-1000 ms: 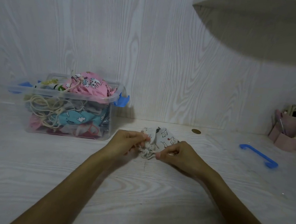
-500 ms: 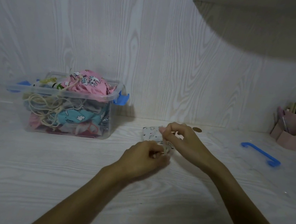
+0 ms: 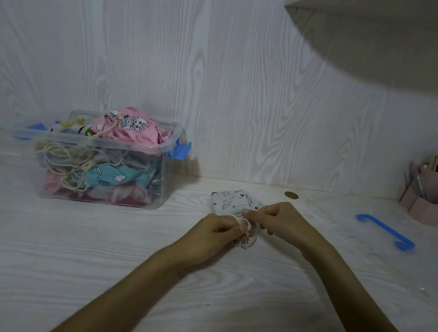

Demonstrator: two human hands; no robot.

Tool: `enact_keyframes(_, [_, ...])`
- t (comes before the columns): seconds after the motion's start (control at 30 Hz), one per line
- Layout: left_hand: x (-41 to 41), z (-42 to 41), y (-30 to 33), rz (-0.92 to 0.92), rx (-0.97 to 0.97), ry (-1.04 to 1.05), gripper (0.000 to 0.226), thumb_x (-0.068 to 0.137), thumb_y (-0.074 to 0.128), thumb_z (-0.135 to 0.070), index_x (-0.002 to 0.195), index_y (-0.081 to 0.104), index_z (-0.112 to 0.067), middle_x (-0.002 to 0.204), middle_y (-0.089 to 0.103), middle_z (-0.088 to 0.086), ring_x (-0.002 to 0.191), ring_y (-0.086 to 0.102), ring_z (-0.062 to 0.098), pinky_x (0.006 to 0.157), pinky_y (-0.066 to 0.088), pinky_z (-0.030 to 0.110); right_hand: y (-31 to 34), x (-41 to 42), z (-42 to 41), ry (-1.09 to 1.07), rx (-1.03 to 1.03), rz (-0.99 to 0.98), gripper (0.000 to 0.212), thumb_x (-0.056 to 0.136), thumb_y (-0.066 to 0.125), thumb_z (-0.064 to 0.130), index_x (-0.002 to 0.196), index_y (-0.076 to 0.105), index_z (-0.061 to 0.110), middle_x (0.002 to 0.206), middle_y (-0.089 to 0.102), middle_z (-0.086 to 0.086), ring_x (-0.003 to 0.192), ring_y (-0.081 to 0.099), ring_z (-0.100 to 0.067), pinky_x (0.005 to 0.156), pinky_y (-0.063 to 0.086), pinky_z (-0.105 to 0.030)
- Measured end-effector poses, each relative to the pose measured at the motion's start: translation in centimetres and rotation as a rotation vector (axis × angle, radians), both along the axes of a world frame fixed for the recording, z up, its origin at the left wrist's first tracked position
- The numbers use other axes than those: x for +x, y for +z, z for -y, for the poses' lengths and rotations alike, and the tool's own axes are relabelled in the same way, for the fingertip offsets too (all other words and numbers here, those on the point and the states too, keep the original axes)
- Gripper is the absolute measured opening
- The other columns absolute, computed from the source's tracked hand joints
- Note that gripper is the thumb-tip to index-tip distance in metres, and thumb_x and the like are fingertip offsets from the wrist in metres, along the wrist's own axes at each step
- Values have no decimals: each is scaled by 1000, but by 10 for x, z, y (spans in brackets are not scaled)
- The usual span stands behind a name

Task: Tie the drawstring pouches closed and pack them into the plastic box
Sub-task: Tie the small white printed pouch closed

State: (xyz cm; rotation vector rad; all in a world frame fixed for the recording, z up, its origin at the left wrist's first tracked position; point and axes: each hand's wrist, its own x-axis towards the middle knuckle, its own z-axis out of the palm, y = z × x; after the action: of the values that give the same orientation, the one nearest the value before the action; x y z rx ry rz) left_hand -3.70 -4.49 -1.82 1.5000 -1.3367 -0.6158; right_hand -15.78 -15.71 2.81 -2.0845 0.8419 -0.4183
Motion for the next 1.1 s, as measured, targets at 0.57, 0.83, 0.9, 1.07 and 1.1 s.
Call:
enact_keyframes(0.57, [0,-6,16,-279,34,157,28,98,45,-10,91,66,7,63,61,-10,35,46,-9,39,31,2,10,-4,20,-75,885,623,25,95,44,36,80,49,16,46,46,6,39,36,-6,45,29,-20])
enact_keyframes(0.83, [4,-13,33,-237,66,253,33,95,52,-23,88,71,3,63,60,-3,55,45,4,45,28,12,7,-11,10,28,-141,277,17,85,63,39,98,68,29,95,66,12,61,53,2,64,40,-17])
enact_keyframes(0.9, [6,-14,34,-214,74,273,35,94,52,-26,90,72,2,74,55,8,56,41,7,47,28,16,2,-4,1,165,-246,125,26,76,71,44,99,69,33,103,64,15,62,52,2,64,39,-16])
enact_keyframes(1.07, [7,-18,34,-283,91,252,28,91,57,-34,98,75,-13,80,64,-5,76,47,13,55,31,17,-5,1,-4,82,-424,184,5,75,75,35,79,73,32,78,69,16,56,55,9,60,45,-19])
enact_keyframes(1.1, [8,-19,34,-327,93,252,26,89,59,-35,100,75,-17,82,66,-6,79,49,11,57,31,18,-2,0,-4,77,-389,245,5,75,76,32,75,72,35,71,69,18,54,57,5,59,47,-18])
